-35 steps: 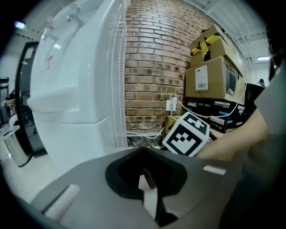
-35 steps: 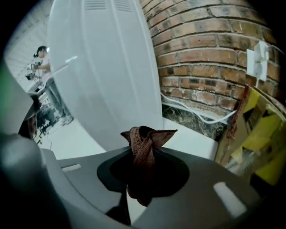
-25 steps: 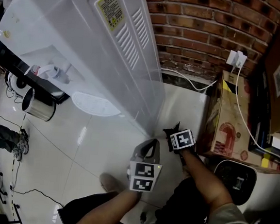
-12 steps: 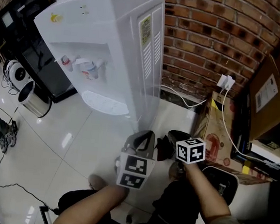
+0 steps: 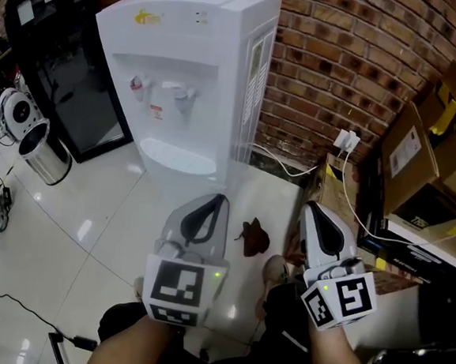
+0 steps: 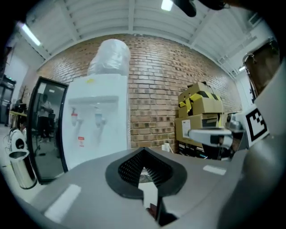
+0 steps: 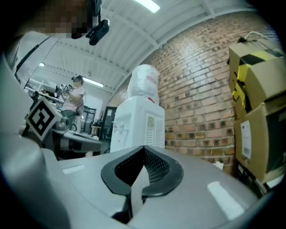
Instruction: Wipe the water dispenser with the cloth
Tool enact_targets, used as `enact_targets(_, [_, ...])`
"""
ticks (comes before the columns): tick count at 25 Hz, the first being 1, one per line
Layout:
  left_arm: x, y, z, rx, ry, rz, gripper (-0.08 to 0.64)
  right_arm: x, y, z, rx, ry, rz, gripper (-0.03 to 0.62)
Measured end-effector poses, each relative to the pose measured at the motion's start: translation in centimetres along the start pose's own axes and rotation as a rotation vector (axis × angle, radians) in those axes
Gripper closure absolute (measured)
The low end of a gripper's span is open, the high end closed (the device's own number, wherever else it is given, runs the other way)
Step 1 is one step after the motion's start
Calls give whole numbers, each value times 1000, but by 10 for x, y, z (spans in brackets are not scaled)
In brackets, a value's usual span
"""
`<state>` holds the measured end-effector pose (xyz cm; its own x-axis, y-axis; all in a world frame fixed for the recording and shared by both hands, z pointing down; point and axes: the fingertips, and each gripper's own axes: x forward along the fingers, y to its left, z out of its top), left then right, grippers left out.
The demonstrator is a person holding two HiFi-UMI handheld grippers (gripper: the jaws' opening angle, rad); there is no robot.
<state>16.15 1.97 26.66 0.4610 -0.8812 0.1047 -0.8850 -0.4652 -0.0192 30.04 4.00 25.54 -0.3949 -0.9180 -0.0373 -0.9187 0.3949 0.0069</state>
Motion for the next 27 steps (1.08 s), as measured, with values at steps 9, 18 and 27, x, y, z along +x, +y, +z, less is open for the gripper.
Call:
enact_targets(9, [-14,5,-16,4,20,45,560,-1,21,-15,-100,67,27,580])
enact_targets(18, [-7,-1,-22,12,32,39,560,-3,12,-12,-40,62,29,580])
enact_targets(27, [4,-8,-28,18,44,38,560,-1,6,-13,-29,56,52,580])
